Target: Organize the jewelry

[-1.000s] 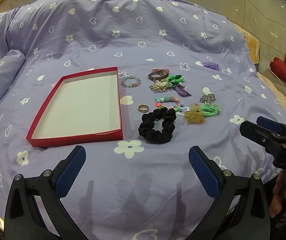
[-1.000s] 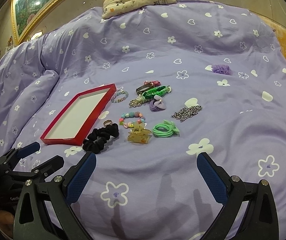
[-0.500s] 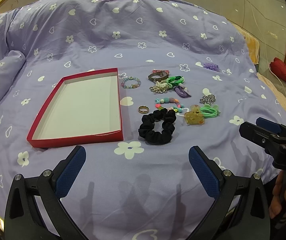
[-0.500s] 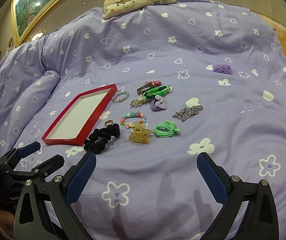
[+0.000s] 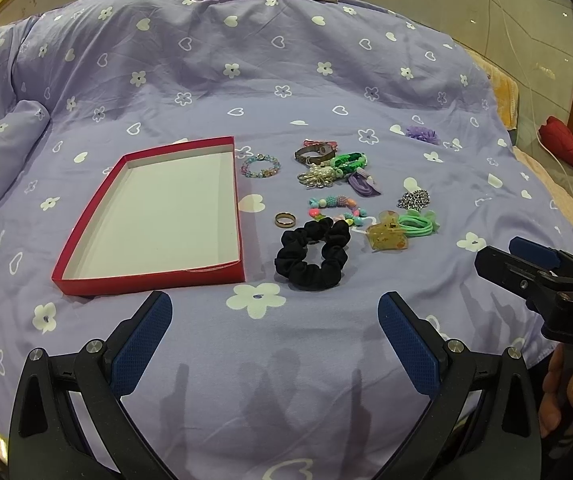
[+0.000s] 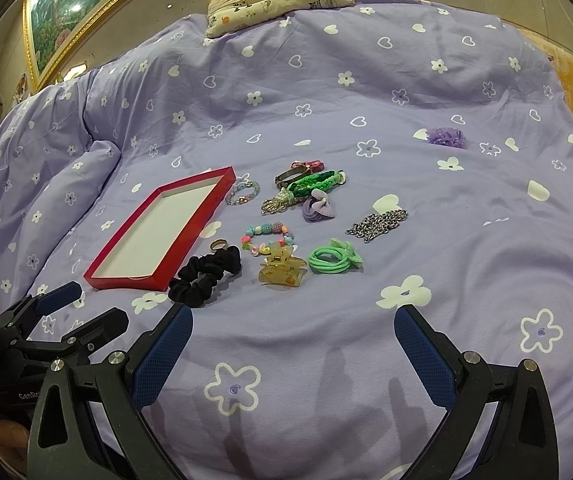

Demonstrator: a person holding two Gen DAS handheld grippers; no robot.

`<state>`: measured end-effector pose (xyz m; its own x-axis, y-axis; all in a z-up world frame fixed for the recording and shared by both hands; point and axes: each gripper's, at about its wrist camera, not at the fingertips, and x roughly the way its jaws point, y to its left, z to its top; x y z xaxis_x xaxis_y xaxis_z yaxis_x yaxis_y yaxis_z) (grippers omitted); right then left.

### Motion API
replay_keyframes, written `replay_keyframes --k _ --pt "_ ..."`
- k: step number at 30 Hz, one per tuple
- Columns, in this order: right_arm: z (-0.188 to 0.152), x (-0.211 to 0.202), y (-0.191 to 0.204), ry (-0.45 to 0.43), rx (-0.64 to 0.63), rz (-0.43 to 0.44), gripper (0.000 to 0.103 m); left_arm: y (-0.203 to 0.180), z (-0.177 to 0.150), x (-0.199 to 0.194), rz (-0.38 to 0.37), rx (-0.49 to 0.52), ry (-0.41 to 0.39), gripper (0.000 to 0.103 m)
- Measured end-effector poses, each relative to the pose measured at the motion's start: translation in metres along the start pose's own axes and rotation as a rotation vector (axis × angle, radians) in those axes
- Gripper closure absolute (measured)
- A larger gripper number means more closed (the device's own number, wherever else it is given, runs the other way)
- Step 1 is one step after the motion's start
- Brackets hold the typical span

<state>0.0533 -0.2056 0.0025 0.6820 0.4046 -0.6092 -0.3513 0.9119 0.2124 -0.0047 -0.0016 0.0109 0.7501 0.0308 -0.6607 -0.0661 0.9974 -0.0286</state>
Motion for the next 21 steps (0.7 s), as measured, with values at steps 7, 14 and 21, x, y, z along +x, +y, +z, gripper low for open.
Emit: replay_keyframes --k 7,14,21 --pt "-0.002 0.002 0.000 0.008 0.004 0.007 0.001 0.002 0.002 0.007 -0.046 -0.024 0.028 0.000" --pt "0.006 0.012 -0.005 0.029 -0.010 0.038 0.003 0.003 0.010 0.018 -0.103 -0.017 0.046 0.001" --pt "0.013 0.033 -0.009 0.082 -0.011 0.056 0.011 -0.001 0.019 0.039 -0.132 0.005 0.092 0.007"
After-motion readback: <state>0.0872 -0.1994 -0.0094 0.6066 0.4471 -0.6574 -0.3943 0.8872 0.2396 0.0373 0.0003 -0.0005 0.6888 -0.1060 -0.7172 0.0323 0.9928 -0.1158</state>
